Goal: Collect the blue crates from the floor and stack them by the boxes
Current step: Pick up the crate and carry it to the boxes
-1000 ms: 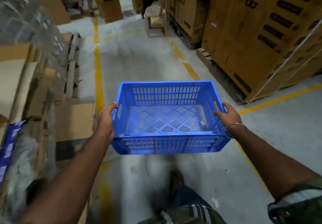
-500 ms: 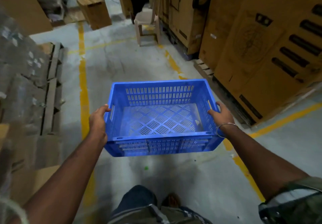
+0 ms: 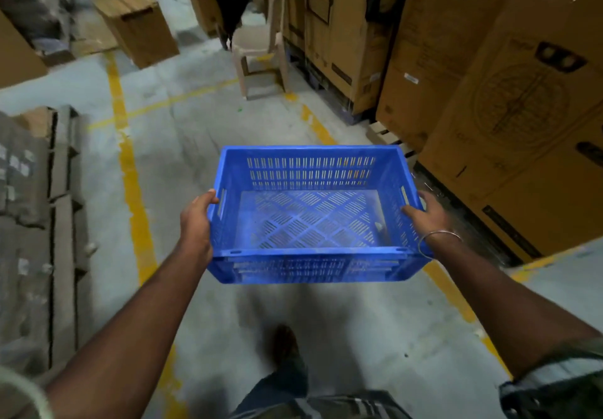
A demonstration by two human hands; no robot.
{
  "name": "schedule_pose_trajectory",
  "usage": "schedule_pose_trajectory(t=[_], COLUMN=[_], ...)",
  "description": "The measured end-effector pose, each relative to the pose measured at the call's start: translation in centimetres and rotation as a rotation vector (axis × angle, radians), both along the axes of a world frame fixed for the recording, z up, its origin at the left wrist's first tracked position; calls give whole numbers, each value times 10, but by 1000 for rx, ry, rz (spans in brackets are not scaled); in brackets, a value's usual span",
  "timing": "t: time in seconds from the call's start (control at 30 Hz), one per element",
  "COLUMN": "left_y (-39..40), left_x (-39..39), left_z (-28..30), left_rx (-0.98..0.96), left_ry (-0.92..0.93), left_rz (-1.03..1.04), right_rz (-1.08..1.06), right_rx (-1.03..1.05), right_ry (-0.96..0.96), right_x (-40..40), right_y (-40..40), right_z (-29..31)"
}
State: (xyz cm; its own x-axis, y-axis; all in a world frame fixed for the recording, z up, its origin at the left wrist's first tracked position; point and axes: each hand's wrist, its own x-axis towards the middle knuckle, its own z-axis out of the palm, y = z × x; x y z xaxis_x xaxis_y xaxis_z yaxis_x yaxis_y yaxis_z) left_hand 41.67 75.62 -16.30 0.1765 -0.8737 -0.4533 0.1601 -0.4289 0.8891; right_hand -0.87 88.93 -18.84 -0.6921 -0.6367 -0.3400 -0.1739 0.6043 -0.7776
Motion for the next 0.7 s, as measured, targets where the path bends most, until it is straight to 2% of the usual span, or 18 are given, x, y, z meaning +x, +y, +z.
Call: schedule_pose_trajectory(t=[0.23,0.47,0.7], left_y=[-184,-341,-496], left_x=[-15,-76,-150], left_z=[-6,-35,-59], left_rx=[4,114,120], left_ry=[-43,8,-13], left_rz=[-111,-296,-384], right_rz=[-150,-271,-412], right_rx=[-13,-25,35], right_ry=[-28,-27,-33], right_x=[9,-21,-46], right_y=[-118,-221,-336], right_z=[-5,-40,-77])
